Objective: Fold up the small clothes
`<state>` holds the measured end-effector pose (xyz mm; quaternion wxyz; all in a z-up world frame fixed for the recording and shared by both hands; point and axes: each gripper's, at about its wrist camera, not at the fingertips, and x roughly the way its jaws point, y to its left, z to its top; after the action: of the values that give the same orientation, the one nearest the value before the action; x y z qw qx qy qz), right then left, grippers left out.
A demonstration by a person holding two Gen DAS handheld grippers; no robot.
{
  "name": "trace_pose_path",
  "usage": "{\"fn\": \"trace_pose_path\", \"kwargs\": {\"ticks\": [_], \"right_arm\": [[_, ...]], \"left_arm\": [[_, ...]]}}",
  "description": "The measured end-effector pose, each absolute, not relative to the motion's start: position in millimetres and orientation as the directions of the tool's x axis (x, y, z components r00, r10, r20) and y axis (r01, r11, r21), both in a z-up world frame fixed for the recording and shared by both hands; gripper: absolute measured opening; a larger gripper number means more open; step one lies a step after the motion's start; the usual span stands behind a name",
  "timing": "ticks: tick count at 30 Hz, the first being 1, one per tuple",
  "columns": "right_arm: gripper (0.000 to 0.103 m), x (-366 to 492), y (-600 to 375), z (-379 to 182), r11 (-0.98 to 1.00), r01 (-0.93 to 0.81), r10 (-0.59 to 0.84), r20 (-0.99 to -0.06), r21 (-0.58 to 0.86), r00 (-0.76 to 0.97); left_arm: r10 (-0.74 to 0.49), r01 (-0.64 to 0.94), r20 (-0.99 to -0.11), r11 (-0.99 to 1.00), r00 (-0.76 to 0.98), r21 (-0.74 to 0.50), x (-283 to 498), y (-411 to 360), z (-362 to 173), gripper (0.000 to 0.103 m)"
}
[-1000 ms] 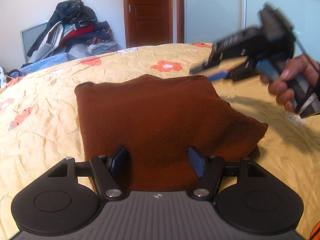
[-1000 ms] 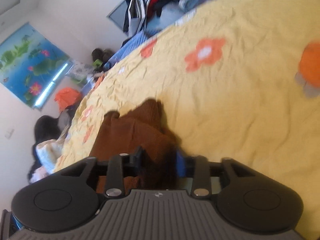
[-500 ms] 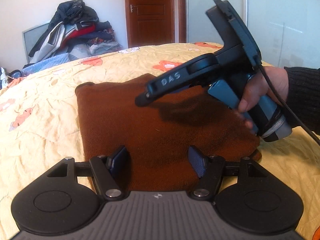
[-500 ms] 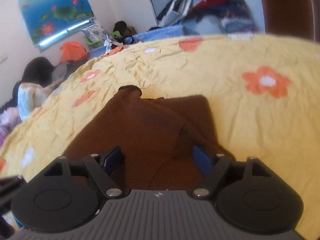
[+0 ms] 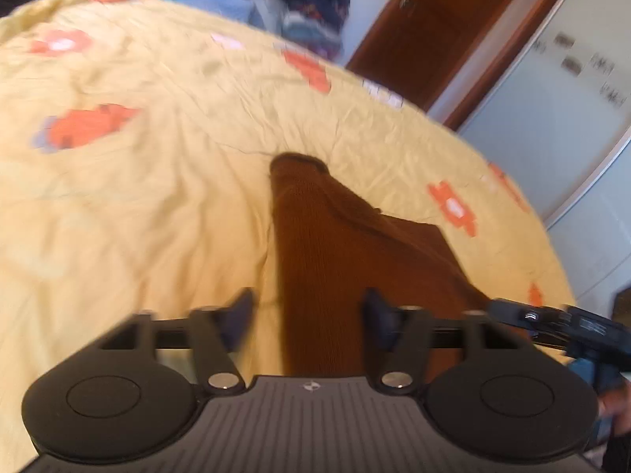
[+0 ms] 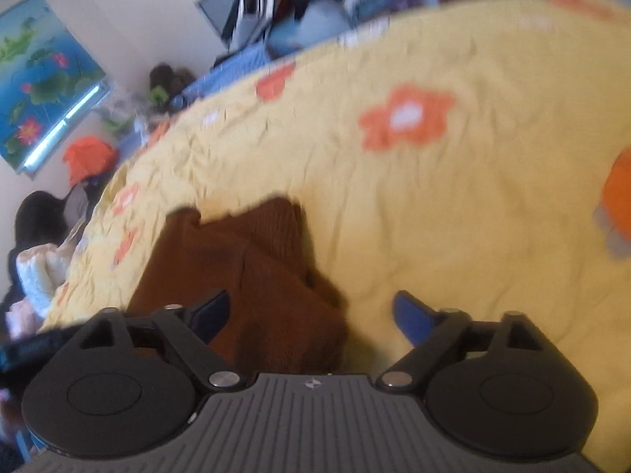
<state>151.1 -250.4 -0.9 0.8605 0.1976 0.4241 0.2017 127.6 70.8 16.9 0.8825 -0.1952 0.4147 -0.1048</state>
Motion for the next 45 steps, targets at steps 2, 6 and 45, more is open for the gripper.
{"fn": "trace_pose_path", "kwargs": {"ticks": [2, 6, 45], "right_arm": [[0.031, 155.1, -249.0, -7.5, 0.796, -0.190, 0.577, -0.626, 0.574, 0.525], [0.024, 144.4, -236.0, 7.6, 0.794, -0.276, 0.589, -0.575, 0.541, 0.568], [0.103, -51.3, -222.6, 15.8, 0.921, -0.308, 0.386, -0.667, 0.239, 0.638]], "left_arm": [[-0.345, 0.049, -0.691, 0.911, 0.636, -0.410, 144.0, 60.0, 17.4, 0.018], [-0.279, 0.148, -0.624, 0.956, 0.730, -0.254, 143.0, 32.1, 41.4, 0.013], [-0.182, 0.157, -0.583, 0.983, 0.792, -0.094, -80.2, 13.9, 18.2, 0.088]]}}
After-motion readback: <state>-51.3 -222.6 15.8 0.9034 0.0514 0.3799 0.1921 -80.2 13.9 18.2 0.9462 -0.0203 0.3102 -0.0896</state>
